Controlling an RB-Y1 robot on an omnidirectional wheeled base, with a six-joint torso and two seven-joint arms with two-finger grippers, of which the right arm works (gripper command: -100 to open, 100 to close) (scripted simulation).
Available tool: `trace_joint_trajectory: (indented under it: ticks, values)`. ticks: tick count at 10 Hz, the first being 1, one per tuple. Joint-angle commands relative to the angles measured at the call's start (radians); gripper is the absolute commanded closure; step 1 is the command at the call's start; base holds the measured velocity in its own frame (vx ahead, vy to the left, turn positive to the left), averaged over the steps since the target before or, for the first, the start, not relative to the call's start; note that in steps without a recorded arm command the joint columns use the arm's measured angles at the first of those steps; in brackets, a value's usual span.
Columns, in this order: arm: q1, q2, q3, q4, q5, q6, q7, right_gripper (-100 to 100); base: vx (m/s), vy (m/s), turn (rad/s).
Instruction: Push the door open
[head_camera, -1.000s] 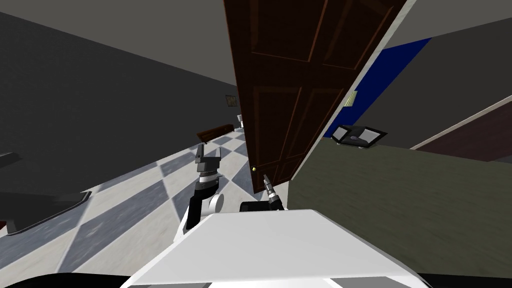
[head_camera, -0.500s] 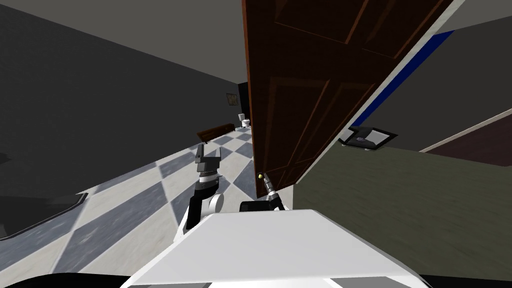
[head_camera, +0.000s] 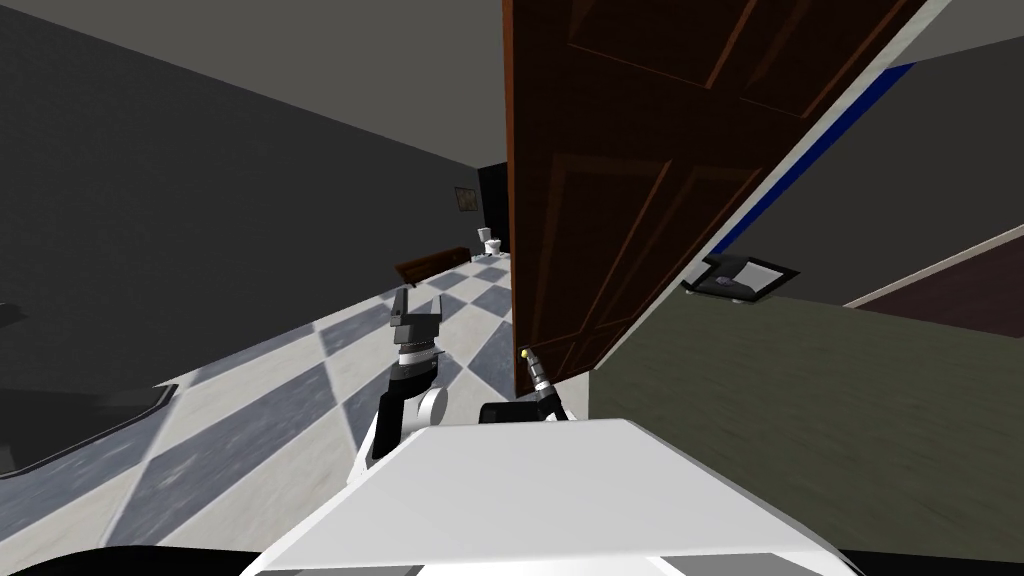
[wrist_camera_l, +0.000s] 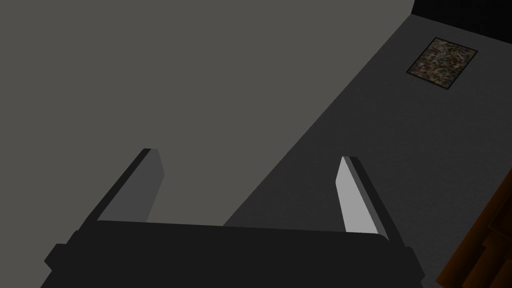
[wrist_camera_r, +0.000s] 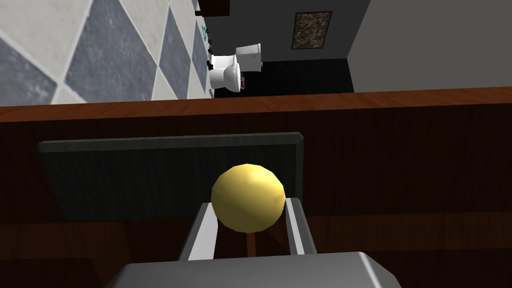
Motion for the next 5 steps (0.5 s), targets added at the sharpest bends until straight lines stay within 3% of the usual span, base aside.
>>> trace_joint_trajectory:
  ticks: [1, 3, 4, 5]
  values:
    - [0.0, -0.001, -0.002, 0.0, -0.001, -0.001, 0.0, 100, -0.008, -0.007, 0.001]
    - [0.0, -0.001, -0.002, 0.0, -0.001, -0.001, 0.0, 100, 0.0, 0.0, 0.0]
    - [-0.005, -0.022, -0.02, 0.005, -0.009, 0.0, 0.001, 100, 0.096, 0.095, -0.056]
    - [-0.007, -0.026, -0.025, 0.006, -0.012, 0.0, 0.002, 100, 0.138, 0.13, -0.087]
